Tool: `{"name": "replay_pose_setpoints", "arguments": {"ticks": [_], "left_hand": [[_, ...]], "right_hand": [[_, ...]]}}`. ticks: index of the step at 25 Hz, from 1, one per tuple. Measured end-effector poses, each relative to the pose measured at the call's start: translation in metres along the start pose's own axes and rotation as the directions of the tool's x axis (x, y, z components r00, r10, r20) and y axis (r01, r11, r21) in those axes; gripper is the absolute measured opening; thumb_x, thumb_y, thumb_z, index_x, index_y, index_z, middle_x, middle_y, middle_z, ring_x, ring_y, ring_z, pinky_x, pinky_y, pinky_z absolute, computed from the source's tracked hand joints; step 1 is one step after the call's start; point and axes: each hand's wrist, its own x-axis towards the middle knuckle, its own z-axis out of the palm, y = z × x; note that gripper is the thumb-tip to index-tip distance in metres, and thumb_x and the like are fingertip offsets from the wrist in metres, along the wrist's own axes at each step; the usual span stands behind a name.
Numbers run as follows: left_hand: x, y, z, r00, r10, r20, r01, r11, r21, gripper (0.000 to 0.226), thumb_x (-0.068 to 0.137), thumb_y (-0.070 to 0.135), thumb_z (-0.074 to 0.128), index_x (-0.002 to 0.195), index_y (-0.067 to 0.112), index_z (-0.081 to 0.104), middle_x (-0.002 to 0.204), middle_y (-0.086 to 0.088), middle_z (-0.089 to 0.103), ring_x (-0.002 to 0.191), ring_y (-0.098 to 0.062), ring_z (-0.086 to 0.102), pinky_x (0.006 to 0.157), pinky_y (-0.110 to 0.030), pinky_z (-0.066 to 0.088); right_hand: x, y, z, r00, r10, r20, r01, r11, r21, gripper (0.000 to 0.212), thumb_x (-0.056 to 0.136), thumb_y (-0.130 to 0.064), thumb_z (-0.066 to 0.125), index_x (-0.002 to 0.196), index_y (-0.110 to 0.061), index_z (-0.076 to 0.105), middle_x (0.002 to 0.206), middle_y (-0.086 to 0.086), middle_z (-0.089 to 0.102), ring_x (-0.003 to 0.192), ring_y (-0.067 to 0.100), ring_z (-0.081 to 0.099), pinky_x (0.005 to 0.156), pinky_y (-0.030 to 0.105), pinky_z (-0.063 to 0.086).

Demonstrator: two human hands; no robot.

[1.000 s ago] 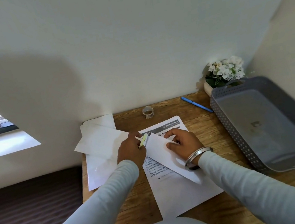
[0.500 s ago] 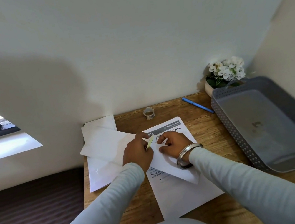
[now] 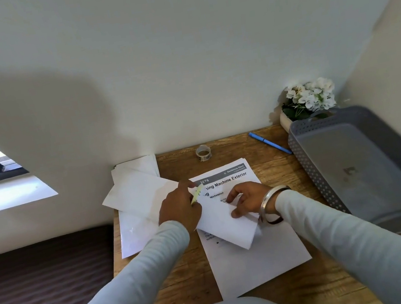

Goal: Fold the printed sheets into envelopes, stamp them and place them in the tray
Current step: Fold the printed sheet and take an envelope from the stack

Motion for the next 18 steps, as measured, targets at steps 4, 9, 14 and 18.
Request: {"name": "replay_pose_setpoints", "arguments": {"ticks": [4,9,14,18], "left_hand": [[-0.001,0.003,-0.003,1.0,-0.004,0.015,0.004,1.0,-0.015,0.037,0.087,0.023,0.062,0.119,0.037,0.048,0.1,0.004,0.07,0.082,-0.022,0.064,0.078,-0.04,0.059],[-0.006,0.019,0.002,1.0,0.013,0.027,-0.011,0.996,-0.084,0.04,0.086,0.022,0.066,0.119,0.037,0.049,0.098,0.006,0.068,0.081,-0.019,0.065,0.076,-0.034,0.06],[-0.004,0.024,-0.004,0.999,0.039,-0.014,-0.04,0.994,-0.105,0.039,0.083,0.02,0.067,0.114,0.036,0.051,0.091,0.007,0.066,0.077,-0.016,0.064,0.072,-0.035,0.059],[-0.001,0.018,-0.007,1.0,-0.005,-0.02,0.003,0.993,-0.114,0.039,0.084,0.021,0.068,0.116,0.035,0.052,0.095,0.006,0.066,0.079,-0.02,0.065,0.073,-0.036,0.06]], "right_hand": [[-0.007,-0.002,-0.005,0.998,0.057,0.031,-0.061,0.992,0.108,0.039,0.078,-0.014,0.083,0.112,-0.02,0.065,0.112,0.006,0.062,0.091,0.022,0.065,0.057,0.029,0.056],[0.007,-0.031,0.004,0.985,0.013,-0.172,0.01,0.991,0.131,0.031,0.076,-0.024,0.085,0.098,-0.028,0.064,0.102,-0.003,0.064,0.089,0.019,0.063,0.066,0.029,0.051],[0.001,-0.04,0.01,0.988,0.084,-0.133,-0.008,0.874,0.486,0.037,0.081,-0.003,0.079,0.107,-0.019,0.059,0.094,0.014,0.072,0.06,0.023,0.068,0.049,0.03,0.054],[-0.015,-0.032,0.003,0.995,0.099,-0.023,-0.066,0.801,0.595,0.039,0.081,0.006,0.075,0.113,-0.01,0.06,0.087,0.021,0.075,0.065,0.028,0.072,0.062,0.04,0.062]]}}
